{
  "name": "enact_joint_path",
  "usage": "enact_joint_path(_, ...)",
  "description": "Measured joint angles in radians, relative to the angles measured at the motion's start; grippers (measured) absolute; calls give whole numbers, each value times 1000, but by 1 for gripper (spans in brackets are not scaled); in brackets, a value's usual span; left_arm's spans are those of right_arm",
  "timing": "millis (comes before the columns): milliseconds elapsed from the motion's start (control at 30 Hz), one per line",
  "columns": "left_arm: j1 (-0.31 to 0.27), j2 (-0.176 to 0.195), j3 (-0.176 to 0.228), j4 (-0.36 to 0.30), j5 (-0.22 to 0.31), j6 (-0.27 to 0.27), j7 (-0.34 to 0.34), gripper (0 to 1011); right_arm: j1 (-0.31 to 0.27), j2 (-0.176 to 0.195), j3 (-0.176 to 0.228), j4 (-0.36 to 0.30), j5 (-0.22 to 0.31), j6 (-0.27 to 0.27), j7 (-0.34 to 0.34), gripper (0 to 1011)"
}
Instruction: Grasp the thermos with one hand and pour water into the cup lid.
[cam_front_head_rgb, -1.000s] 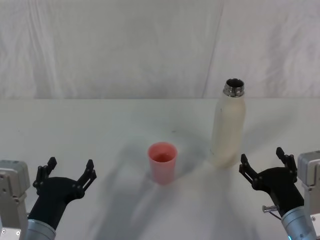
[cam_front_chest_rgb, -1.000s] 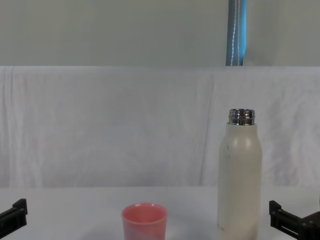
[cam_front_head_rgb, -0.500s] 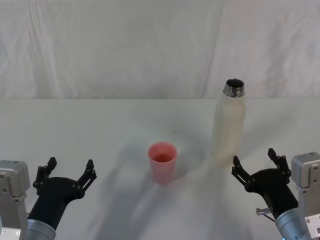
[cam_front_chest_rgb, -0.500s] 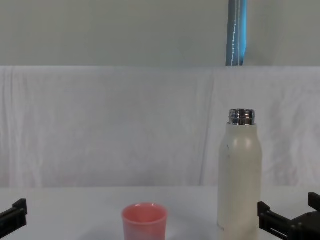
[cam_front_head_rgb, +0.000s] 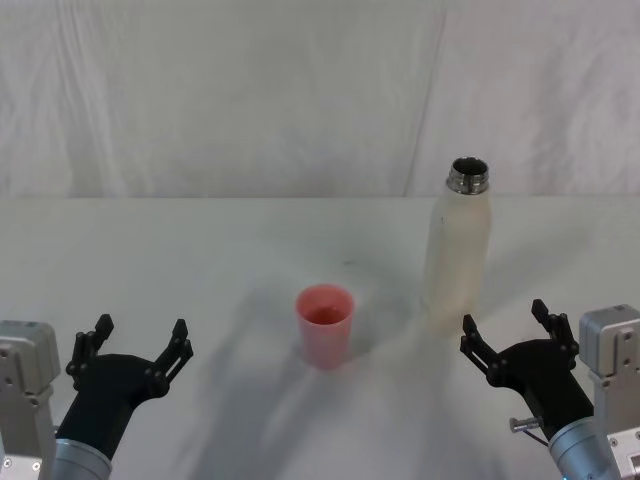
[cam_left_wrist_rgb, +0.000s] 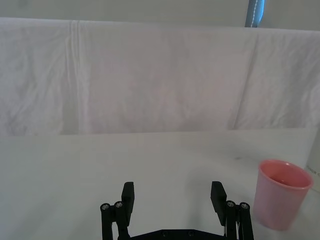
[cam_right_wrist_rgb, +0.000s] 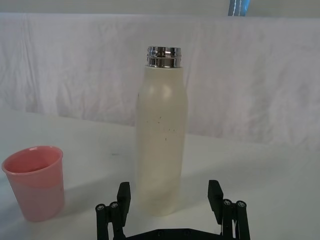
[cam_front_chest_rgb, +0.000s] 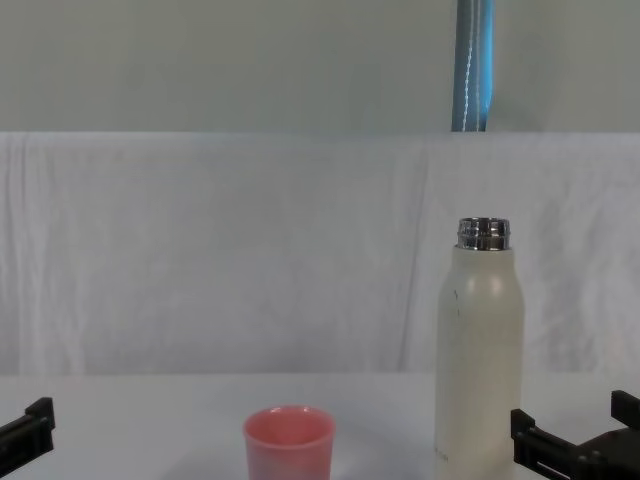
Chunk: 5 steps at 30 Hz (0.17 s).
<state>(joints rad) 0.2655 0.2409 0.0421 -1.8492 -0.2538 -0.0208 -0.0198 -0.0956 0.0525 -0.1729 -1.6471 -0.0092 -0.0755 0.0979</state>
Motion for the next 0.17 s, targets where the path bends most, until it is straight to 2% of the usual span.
enact_joint_path(167,0,0,0,0,0,0,0,1001,0,0,0,0,0,-1,0,1000)
